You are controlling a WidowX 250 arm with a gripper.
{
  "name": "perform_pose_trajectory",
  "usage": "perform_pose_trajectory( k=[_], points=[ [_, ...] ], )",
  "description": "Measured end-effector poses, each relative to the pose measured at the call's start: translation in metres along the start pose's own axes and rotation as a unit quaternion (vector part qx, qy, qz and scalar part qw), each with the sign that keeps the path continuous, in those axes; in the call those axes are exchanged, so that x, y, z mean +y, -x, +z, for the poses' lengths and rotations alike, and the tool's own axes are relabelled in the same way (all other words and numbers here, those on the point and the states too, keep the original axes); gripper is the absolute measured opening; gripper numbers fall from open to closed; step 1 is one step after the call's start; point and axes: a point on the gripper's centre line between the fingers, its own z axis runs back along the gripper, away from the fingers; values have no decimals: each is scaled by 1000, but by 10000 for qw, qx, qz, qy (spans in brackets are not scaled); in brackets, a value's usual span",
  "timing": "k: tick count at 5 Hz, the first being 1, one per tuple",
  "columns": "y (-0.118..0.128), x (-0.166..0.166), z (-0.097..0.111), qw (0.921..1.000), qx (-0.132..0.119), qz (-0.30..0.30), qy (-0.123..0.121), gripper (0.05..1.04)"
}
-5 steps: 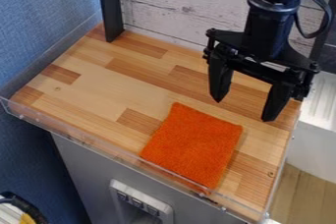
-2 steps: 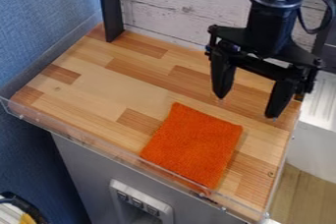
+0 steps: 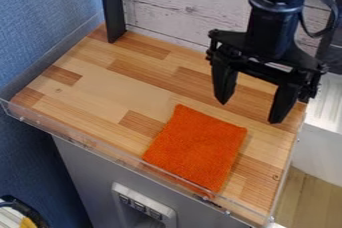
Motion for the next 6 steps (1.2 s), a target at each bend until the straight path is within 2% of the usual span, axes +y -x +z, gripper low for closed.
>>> perform_pose_trajectory(
  k=[3,6],
  points=[
    [2,0,4,10000,92,-10,-14,991],
    [2,0,-1,9998,197,8,-64,991]
  ],
)
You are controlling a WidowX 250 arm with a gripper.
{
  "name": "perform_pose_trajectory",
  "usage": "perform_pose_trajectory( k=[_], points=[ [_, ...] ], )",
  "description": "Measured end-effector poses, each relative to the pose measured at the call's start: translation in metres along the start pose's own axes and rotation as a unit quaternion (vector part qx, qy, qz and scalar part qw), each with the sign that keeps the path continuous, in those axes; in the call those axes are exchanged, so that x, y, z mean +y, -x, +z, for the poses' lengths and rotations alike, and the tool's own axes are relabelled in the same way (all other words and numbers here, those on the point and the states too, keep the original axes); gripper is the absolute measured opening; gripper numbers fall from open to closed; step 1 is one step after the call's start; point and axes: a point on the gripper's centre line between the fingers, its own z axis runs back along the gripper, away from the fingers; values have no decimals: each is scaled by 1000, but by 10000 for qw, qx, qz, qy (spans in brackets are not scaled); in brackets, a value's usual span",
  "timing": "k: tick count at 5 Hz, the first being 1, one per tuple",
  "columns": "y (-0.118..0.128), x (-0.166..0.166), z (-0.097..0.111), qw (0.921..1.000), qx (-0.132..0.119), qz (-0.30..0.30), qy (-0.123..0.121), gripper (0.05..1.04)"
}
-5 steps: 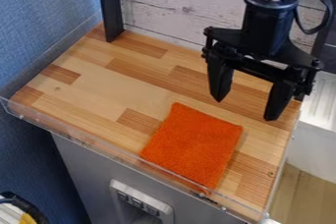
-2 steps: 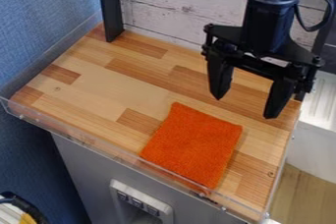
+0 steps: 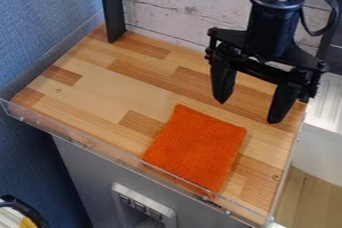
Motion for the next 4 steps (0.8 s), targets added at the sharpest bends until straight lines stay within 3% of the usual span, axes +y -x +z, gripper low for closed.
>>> perform_pose_trajectory(
  k=[4],
  points=[
    [-4,0,8,10000,52,-30,-40,991]
  ],
)
